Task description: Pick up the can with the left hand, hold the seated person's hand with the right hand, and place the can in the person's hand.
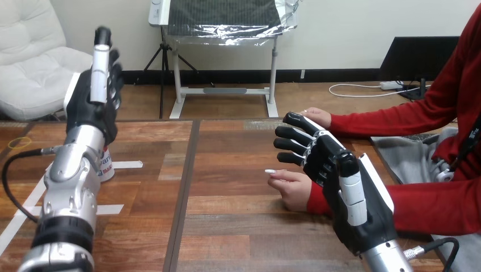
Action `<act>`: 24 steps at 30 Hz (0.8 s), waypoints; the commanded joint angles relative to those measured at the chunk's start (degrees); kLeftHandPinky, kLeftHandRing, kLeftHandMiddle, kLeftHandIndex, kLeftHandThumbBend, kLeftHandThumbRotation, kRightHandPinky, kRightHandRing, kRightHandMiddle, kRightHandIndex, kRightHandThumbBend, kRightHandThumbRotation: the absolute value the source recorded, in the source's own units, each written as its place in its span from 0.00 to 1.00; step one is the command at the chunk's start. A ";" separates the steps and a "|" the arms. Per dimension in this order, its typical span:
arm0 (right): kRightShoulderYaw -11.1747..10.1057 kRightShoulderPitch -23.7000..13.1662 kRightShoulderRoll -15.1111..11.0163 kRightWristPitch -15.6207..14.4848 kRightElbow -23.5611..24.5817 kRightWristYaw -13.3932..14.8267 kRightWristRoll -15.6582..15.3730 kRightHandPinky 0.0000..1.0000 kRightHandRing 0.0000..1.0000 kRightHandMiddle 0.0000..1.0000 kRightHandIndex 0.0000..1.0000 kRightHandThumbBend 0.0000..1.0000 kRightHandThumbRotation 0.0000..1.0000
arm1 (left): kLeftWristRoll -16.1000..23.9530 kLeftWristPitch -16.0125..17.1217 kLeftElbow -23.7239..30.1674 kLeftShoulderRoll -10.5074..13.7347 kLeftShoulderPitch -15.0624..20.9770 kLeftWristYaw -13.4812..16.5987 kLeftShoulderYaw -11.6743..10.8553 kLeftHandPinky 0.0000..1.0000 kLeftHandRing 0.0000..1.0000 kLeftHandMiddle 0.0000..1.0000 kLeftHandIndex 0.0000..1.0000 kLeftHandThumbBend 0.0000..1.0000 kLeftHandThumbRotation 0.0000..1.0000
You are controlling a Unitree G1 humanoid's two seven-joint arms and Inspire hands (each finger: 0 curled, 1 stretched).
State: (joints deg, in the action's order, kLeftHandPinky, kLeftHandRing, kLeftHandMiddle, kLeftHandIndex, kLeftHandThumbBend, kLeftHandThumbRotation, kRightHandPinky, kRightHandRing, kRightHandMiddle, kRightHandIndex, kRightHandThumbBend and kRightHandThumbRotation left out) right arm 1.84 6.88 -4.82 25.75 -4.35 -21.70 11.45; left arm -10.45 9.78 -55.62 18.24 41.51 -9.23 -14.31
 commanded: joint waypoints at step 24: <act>-0.75 -3.10 0.03 0.69 2.31 -0.45 1.58 0.76 0.80 0.81 0.85 0.89 1.00 | 8.30 3.66 -16.02 6.56 11.14 2.80 1.11 1.00 1.00 1.00 1.00 0.53 0.96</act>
State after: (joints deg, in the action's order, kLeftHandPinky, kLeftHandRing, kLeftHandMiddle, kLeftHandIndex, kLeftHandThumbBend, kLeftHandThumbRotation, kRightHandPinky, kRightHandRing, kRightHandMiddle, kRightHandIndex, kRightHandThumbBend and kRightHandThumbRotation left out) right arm 1.70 6.86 -4.83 25.75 -4.35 -21.93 11.70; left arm -3.14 11.75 -71.37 22.98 46.75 -6.95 -13.93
